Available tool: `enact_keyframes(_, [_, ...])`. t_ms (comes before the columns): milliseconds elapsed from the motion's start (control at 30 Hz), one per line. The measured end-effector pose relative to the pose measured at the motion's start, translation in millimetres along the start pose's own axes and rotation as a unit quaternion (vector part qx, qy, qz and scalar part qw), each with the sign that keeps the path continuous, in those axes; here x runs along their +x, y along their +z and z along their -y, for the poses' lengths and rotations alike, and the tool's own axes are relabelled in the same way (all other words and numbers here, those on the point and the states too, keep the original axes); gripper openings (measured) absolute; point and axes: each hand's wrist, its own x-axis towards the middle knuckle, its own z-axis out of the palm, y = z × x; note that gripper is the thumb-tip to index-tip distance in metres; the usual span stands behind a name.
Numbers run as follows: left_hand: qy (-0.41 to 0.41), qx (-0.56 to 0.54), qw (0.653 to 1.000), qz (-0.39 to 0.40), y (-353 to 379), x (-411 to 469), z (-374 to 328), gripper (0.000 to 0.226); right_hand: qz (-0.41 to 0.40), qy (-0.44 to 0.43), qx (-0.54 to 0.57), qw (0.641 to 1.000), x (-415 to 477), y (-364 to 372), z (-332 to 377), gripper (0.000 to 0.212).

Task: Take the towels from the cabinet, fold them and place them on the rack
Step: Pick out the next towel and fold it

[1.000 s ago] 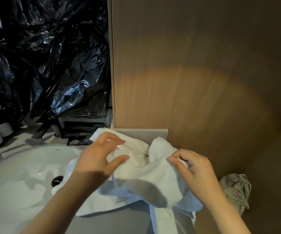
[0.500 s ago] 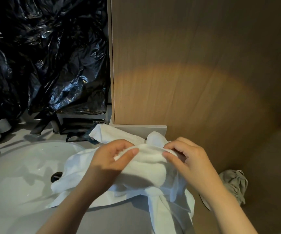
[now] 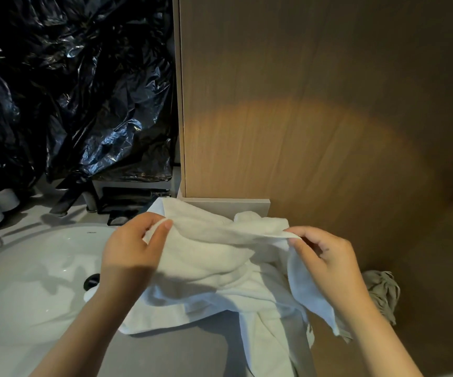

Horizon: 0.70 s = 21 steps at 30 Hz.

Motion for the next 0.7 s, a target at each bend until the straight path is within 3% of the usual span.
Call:
enact_keyframes(33, [-0.002,0.05,0.999,0.008,0,0,-1,0.01,0.014,-0.004,0.021,1.0,1,2,6,0.031])
enact_keyframes(100, [0.001,0.118,0.993,0.005,1,-4,-6,0.024,0.045,-0.017,0.046,0.998,3,6,16,0.03])
enact_keyframes(167, [0.09,0.095,0.991,-0.014,2,-11,-22,0.033,0.076,-0.02,0.058,0.995,4,10,22,0.029])
enact_keyframes(267, [0.215,0.007,0.975,0.062,8,-27,-53,0.04,0.09,-0.03,0.066,0.993,5,18,32,0.025])
enact_keyframes(300, [0.207,-0.024,0.972,0.11,11,-31,-60,0.041,0.087,-0.04,0.069,0.993,5,20,35,0.023])
enact_keyframes(400, [0.074,-0.136,0.965,0.212,19,-37,-67,0.029,0.079,-0.062,0.082,0.992,6,26,43,0.021])
enact_keyframes(500, [0.028,-0.149,0.967,0.205,26,-40,-64,0.019,0.062,-0.067,0.072,0.993,6,28,47,0.018])
enact_keyframes(600, [0.024,-0.153,0.972,0.179,28,-42,-61,0.008,0.04,-0.06,0.081,0.994,6,26,46,0.016])
enact_keyframes(700, [0.044,-0.157,0.973,0.165,25,-40,-61,0.01,0.035,-0.043,0.091,0.994,5,22,41,0.016])
